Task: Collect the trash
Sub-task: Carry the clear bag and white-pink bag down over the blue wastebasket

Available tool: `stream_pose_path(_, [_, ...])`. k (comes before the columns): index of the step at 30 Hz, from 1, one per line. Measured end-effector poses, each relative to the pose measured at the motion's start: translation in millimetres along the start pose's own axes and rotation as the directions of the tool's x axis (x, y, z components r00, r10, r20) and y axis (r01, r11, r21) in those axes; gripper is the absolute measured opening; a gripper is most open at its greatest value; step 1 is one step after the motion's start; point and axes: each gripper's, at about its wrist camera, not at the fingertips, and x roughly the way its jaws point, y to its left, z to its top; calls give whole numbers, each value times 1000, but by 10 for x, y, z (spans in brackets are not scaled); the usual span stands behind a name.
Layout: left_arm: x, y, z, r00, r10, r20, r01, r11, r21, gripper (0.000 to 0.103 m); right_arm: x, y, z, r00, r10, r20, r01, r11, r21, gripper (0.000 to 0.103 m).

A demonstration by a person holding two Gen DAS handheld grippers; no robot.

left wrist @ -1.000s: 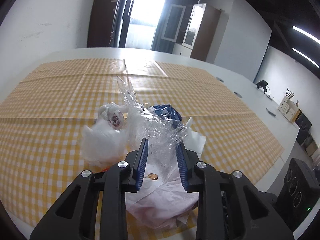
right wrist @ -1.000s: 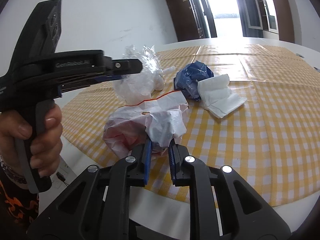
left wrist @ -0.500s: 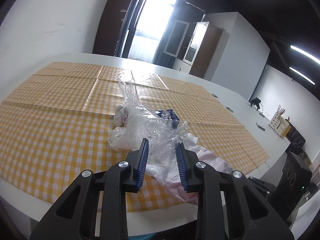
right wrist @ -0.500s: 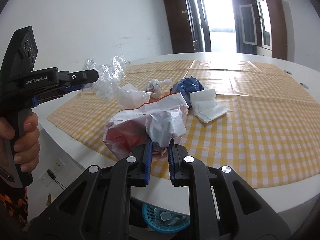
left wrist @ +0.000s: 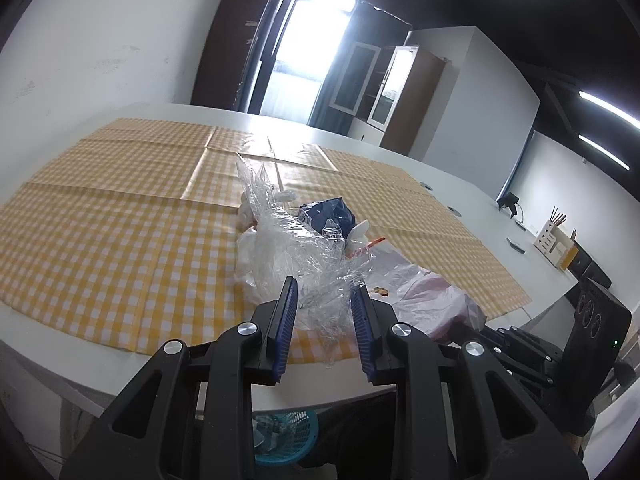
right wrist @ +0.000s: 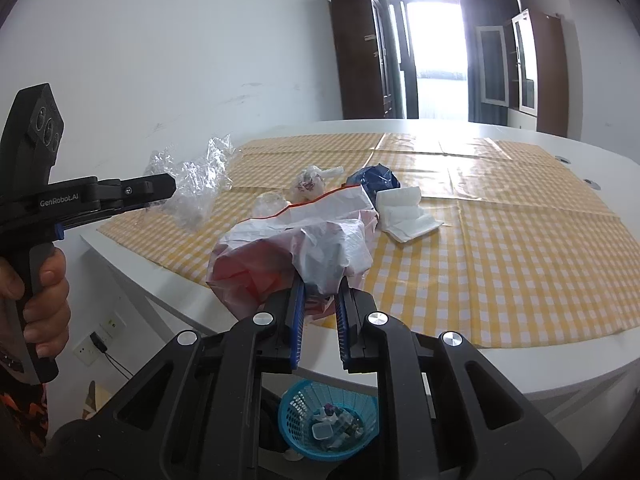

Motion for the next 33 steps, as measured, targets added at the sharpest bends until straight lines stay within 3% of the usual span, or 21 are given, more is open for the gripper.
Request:
stream_pose_path(21, [-945,-144,-896,1000,-17,-9,18,996,90,27,-640,318,-498,999,51,-18,-52,997,-60,13])
stream_pose_path(33, [-1010,-112,-1585,988,2,-154,17,992,122,27,-943,374,-1016,992,81,-96,-90,992,-87,13])
